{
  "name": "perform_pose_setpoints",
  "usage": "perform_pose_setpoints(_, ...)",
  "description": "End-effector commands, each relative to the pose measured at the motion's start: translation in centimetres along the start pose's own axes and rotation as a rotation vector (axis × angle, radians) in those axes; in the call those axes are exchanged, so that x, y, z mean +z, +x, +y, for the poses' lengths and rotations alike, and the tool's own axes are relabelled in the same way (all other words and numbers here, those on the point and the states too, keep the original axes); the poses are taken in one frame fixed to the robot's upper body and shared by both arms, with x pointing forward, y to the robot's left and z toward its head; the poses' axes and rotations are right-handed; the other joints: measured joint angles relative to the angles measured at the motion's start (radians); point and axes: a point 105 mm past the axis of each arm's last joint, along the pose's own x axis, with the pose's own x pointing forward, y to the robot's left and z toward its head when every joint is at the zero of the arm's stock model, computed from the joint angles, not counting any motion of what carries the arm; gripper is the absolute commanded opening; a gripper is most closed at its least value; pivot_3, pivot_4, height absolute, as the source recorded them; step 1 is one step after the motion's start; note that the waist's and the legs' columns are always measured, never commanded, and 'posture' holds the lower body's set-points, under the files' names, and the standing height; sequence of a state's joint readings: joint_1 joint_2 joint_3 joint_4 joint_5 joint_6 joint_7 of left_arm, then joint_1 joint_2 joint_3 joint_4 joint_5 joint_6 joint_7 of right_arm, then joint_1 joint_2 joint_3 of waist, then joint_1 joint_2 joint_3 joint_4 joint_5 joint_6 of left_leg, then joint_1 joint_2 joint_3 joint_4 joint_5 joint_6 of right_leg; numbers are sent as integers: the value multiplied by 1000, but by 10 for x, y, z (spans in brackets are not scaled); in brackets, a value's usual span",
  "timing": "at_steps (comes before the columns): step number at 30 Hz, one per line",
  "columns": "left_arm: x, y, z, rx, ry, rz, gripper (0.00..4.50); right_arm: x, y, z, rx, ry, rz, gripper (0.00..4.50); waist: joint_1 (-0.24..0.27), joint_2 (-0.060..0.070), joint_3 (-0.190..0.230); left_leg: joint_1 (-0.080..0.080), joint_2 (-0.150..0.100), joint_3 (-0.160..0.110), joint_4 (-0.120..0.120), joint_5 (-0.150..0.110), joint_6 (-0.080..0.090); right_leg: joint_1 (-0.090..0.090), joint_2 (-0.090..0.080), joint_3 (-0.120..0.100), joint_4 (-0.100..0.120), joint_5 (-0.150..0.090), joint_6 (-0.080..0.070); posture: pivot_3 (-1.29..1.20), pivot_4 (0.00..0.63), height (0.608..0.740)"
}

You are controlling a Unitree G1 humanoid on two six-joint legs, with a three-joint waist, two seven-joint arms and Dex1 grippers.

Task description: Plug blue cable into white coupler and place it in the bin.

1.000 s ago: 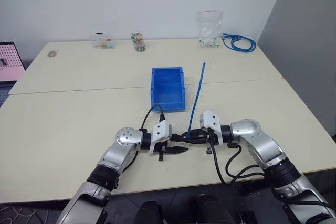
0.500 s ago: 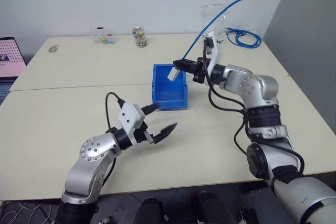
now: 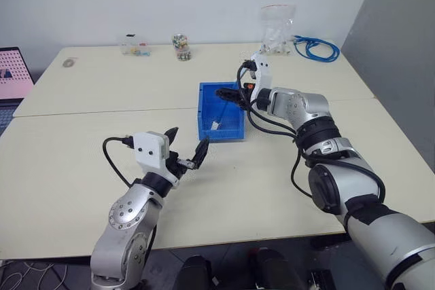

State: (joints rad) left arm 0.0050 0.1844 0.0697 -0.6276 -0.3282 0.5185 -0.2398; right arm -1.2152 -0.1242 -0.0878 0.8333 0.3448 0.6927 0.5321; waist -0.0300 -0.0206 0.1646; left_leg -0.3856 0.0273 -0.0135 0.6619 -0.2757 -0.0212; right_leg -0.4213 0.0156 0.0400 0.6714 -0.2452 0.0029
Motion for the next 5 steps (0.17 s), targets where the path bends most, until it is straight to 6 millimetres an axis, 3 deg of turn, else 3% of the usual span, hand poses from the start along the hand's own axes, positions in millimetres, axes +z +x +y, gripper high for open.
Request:
perform_pose_setpoints(1, 0, 8, 1, 28, -20, 5, 4500, 29, -34, 4, 1, -197, -94, 4417, 5, 0, 0, -1, 0, -1, 0, 0, 0, 1, 0, -2, -2, 0, 0, 0, 150, 740)
perform_pose_setpoints(2, -1, 8, 2, 28, -24, 7, 4500, 29, -38, 4, -8, -216, -98, 4417, 3, 0, 0, -1, 0, -1, 0, 0, 0, 1, 0, -2, -2, -1, 1, 0, 150, 740)
perform_pose_setpoints(5, -1, 14, 16, 92, -3, 17, 4500, 25, -78, -2, -74, -233, -169, 4417, 3, 0, 0, -4, 1, -3, -1, 0, 0, 1, 0, -1, -6, 0, 1, 0, 150, 740)
